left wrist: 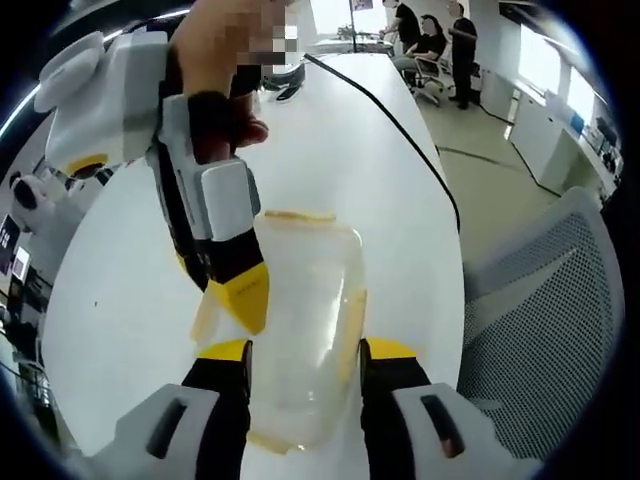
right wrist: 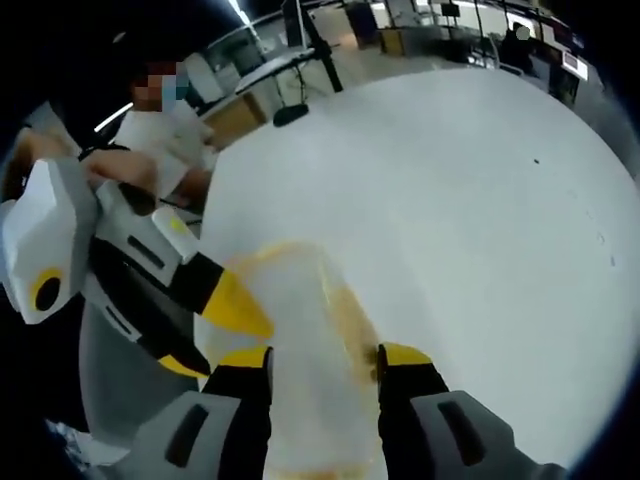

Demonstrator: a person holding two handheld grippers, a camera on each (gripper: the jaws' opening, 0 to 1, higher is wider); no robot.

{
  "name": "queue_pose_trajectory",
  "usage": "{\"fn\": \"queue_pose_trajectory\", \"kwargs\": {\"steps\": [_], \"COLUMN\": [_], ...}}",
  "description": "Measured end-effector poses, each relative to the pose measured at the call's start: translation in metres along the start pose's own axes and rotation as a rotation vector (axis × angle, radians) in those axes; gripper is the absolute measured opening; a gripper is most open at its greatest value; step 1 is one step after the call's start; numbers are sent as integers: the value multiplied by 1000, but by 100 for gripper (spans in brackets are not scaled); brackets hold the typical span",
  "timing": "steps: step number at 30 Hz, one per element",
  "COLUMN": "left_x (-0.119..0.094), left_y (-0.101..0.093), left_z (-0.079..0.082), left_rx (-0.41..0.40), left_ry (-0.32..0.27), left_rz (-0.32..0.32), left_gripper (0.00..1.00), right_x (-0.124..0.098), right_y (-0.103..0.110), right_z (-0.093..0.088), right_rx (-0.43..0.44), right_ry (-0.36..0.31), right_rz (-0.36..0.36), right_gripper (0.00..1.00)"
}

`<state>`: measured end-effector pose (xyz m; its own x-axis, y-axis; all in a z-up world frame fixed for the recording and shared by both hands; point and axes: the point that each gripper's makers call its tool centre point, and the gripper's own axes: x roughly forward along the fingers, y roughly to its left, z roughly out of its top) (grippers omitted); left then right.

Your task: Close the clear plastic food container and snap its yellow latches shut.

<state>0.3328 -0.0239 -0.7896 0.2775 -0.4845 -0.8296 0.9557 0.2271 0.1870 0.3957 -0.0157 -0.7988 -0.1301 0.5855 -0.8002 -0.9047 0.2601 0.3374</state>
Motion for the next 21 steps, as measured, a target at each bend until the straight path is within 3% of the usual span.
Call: {"fn": "queue_pose_trajectory", "kwargs": {"steps": [8, 15, 21], "left_x": [1, 2, 2], "left_y": [0, 0, -2], "left_z": [-1, -1, -1], "left_rx": [21, 35, 68], "left_ry": [9, 18, 20], "left_rz": [9, 19, 6], "left_gripper": [41, 40, 39], "right_x": [0, 0, -1], "right_y": [2, 3, 2], "right_z": [-3, -3, -7], "right_rx": [22, 21, 90], "right_ry": [32, 43, 84], "right_rz": [46, 36, 62], "right_gripper": [37, 36, 33]}}
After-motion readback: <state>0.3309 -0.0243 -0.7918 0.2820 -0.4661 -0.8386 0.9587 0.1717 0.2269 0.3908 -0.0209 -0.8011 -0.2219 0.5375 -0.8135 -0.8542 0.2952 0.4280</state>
